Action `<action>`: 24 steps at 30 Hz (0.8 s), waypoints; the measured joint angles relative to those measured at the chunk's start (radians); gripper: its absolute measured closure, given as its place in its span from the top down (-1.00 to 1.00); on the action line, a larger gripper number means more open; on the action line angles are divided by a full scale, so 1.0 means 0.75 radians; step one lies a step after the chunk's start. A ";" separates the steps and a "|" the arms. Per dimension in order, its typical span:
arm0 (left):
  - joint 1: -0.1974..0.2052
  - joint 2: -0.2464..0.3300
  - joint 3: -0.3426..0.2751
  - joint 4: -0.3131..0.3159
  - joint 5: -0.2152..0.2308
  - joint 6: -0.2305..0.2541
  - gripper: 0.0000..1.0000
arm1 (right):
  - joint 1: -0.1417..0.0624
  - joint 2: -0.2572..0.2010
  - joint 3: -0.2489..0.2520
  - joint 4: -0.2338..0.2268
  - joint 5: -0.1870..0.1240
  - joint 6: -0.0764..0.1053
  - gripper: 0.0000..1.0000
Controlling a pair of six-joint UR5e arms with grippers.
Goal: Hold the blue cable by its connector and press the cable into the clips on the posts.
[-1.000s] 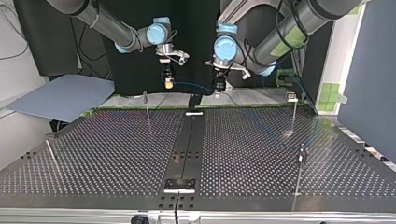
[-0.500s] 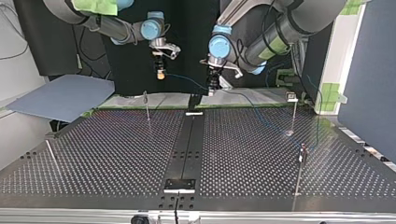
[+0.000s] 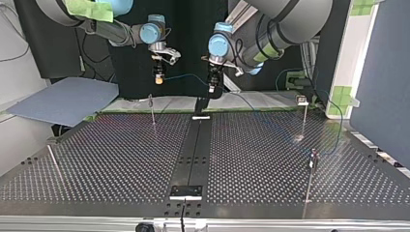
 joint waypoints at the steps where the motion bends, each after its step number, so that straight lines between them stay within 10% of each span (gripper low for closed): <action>1: -0.011 -0.013 0.012 -0.006 -0.008 0.002 -1.00 | -0.004 0.000 0.005 -0.001 0.002 -0.002 -1.00; 24: -0.283 -0.286 0.283 -0.119 -0.217 0.011 -1.00 | -0.124 -0.070 0.134 -0.147 -0.035 -0.002 -1.00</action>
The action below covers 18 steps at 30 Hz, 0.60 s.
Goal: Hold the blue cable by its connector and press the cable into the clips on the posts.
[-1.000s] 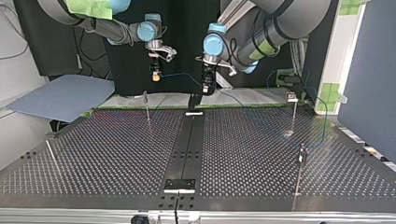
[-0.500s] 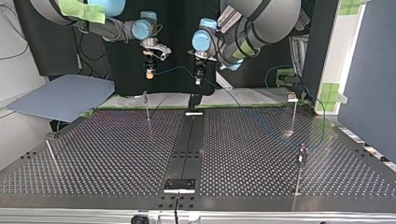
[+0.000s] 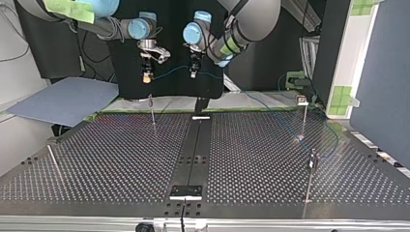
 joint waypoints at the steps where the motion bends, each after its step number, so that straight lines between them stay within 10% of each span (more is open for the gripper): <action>1: -0.013 -0.010 0.013 -0.004 -0.004 0.000 -1.00 | -0.014 0.000 0.001 -0.008 -0.010 0.000 -1.00; 18: -0.097 -0.036 0.158 -0.023 -0.106 -0.005 -1.00 | -0.197 0.001 0.021 -0.130 -0.203 -0.030 -1.00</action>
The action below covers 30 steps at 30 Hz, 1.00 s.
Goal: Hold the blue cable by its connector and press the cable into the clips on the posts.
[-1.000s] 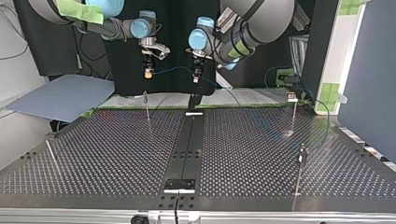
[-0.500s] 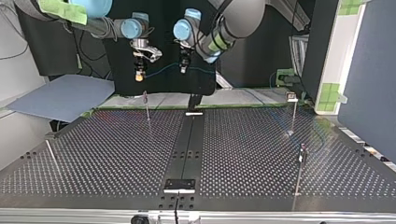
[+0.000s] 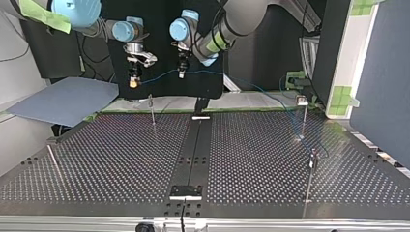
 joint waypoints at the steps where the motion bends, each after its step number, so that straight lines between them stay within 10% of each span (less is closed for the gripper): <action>1: -0.001 0.000 0.008 0.000 -0.003 0.000 -1.00 | -0.007 0.000 0.000 -0.003 -0.011 -0.004 -1.00; 17: -0.027 -0.114 0.169 -0.047 -0.037 -0.014 -1.00 | -0.110 0.091 -0.047 -0.030 -0.190 -0.075 -1.00; 30: -0.036 -0.119 0.309 -0.067 -0.091 0.008 -1.00 | -0.211 0.103 -0.104 0.020 -0.337 -0.084 -1.00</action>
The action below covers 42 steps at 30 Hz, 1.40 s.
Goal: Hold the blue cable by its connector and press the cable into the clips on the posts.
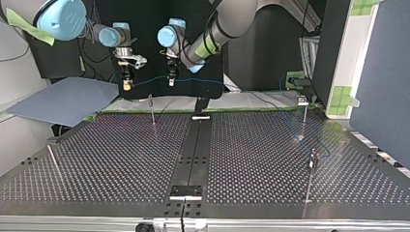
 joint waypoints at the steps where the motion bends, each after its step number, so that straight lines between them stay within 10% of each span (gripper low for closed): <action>1: 0.000 0.000 0.009 -0.001 -0.001 0.003 -1.00 | -0.005 0.000 -0.003 0.001 -0.009 -0.001 -1.00; 14: 0.003 -0.066 0.093 -0.057 0.014 0.043 -1.00 | -0.084 -0.002 -0.054 0.037 -0.131 0.002 -1.00; 42: 0.045 -0.099 0.258 -0.126 0.042 0.051 -1.00 | -0.162 -0.002 -0.207 0.099 -0.172 0.042 -1.00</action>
